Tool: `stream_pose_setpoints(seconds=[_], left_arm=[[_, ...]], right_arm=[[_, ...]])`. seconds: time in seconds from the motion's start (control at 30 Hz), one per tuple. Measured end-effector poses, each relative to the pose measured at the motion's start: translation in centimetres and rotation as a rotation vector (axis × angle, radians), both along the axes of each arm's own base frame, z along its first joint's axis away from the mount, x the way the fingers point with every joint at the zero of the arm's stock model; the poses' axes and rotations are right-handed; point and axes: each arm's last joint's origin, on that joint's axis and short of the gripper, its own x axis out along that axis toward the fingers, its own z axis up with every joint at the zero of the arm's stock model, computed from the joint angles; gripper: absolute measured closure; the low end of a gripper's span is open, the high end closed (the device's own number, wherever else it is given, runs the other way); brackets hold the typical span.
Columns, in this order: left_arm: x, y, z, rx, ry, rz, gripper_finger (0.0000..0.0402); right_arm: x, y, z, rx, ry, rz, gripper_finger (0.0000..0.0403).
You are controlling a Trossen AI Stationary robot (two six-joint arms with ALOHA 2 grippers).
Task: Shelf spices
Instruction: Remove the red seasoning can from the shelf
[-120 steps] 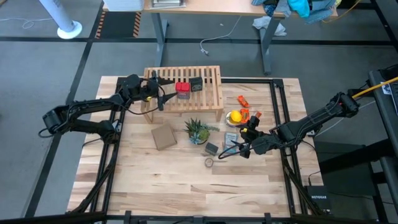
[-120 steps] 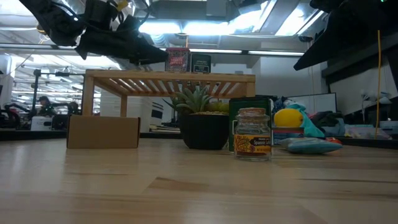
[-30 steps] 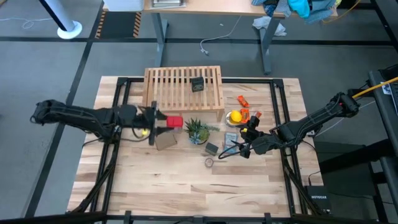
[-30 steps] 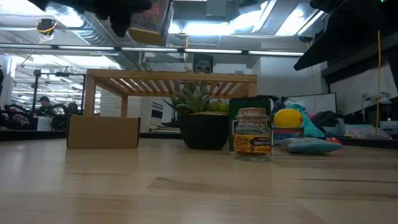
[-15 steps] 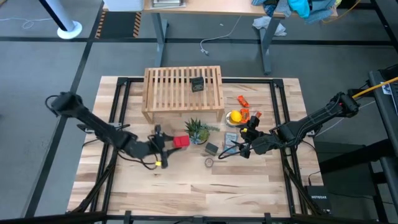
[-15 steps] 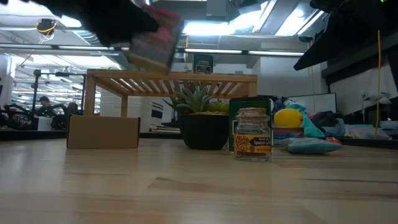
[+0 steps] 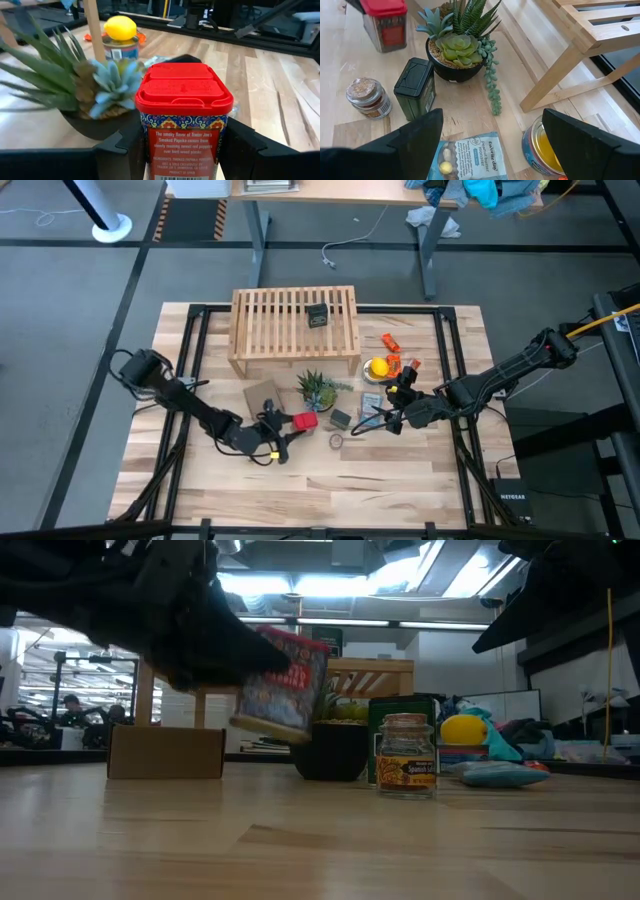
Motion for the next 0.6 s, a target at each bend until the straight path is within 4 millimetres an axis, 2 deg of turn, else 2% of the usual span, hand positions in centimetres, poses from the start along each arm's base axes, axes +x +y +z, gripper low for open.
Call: stream_pose_setpoints(seconds=[0.33, 0.6], left_arm=[[0.4, -0.3, -2.7, -0.028, 0.014, 0.009, 0.0228], [0.5, -0.4, -3.1, -0.004, 0.02, 0.003, 0.0209]], right_arm=[[0.0, 0.0, 0.0, 0.0, 0.0, 0.0, 0.0056], [0.0, 0.0, 0.0, 0.0, 0.0, 0.0, 0.0056]])
